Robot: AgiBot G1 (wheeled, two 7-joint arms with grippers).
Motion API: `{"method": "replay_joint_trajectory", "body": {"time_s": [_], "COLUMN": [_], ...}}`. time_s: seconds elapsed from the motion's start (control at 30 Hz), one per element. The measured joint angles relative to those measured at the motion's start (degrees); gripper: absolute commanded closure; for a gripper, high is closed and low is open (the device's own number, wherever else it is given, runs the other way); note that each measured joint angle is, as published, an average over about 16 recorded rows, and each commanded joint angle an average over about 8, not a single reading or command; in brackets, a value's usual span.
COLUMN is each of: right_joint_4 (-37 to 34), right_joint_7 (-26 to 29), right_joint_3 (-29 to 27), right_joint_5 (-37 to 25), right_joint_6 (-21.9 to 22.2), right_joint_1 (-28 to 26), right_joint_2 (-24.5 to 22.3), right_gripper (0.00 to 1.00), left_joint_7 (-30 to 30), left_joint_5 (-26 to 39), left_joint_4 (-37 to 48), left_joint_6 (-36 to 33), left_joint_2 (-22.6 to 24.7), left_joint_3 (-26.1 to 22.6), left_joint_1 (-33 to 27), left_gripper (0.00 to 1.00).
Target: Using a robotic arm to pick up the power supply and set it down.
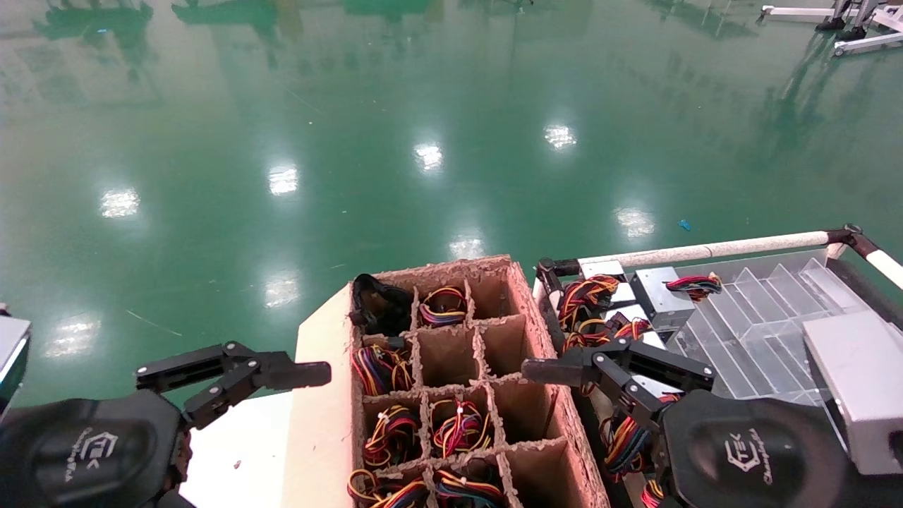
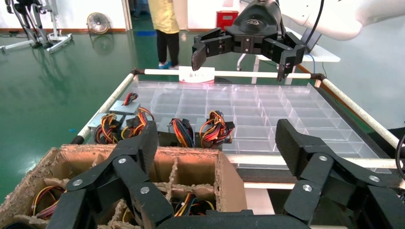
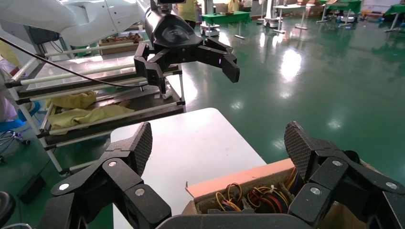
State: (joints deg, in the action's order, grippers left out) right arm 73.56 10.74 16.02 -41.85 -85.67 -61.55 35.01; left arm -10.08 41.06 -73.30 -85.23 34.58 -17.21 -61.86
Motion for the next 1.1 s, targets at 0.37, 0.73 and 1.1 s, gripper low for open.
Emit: {"method": "replay_joint_trajectory", "body": {"time_s": [0.37, 0.73, 1.1], "right_joint_4": [0.0, -1.2, -5.4], "right_joint_7": [0.0, -0.9, -3.2], "right_joint_3": [0.0, 1.4, 6.9], "right_joint_5": [0.0, -4.8, -19.8], "right_joint_6": [0.0, 1.8, 7.8], "right_joint_1": [0.0, -1.4, -7.9], "right_joint_2": [0.0, 0.6, 6.5], "right_gripper": [0.0, 0.0, 0.0], "left_joint_7": [0.0, 0.0, 0.0], "left_joint_5": [0.0, 0.0, 0.0], "left_joint_4": [0.0, 0.0, 0.0], "left_joint_6": [0.0, 0.0, 0.0], "left_joint_2": [0.0, 0.0, 0.0], "left_joint_3": [0.0, 0.0, 0.0], "left_joint_1": [0.0, 0.0, 0.0], "left_gripper": [1.0, 1.0, 1.0]}}
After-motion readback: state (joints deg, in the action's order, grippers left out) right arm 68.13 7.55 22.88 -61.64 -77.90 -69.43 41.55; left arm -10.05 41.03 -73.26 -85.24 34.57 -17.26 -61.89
